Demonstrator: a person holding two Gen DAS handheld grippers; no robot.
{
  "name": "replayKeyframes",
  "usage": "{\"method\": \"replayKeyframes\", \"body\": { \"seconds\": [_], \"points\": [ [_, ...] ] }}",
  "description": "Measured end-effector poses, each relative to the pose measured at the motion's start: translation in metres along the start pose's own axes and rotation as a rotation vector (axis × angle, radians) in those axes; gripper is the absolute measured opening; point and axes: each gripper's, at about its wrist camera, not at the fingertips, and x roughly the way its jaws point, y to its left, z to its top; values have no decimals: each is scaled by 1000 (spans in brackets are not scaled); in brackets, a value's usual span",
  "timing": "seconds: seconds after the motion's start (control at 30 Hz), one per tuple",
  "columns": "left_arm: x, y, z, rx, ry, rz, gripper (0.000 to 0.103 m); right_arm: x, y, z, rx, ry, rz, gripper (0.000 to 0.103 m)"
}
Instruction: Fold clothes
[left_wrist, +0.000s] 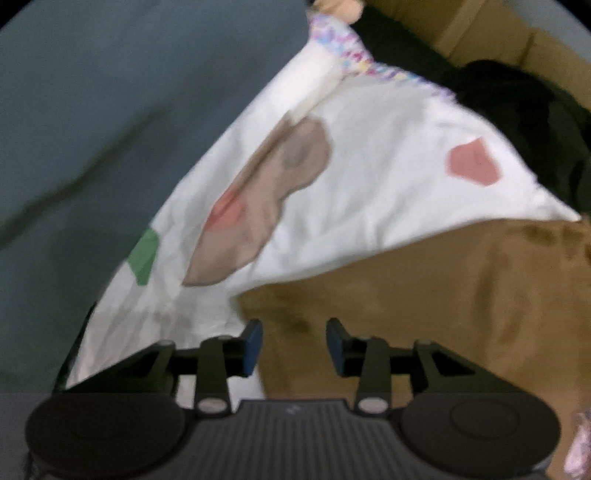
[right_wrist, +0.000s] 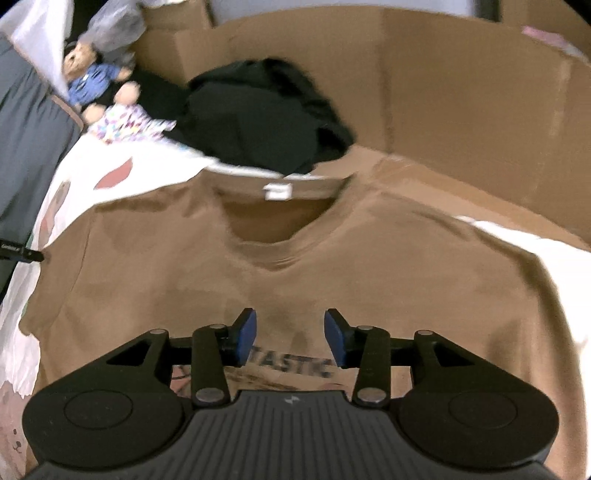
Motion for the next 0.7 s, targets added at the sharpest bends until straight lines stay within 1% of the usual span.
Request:
{"method": "replayKeyframes", "body": {
  "seconds": [0.17,0.23,0.3,0.4,0.47,0.57,0.63,0.67,0.7],
  "points": [
    [-37,-34,2,45,-26,-117,50,-35,-32,-3,60,-37,-47,46],
    [-51,-46,2,61,-42,-147,55,-50,-46,-7,88,-52,-62,46],
    [-71,-61,4,86,-61,-172,56,-62,-55,-12,107,-61,-73,47],
    [-91,-79,9,77,-85,-189,58,-80,-67,-19,137,-74,-88,48],
    [-103,-88,10,70,-95,-198,61,-89,-74,-24,156,-77,-103,53],
    [-121,-109,9,96,-108,-187,62,-102,-84,-32,180,-80,-134,56],
    [-133,-122,7,107,-119,-183,64,-113,-86,-37,182,-79,-200,56],
    [-137,-127,7,111,-114,-200,64,-120,-87,-39,181,-82,-231,56],
    [-142,-132,6,115,-109,-217,64,-127,-89,-41,179,-85,-243,56]
  ]
}}
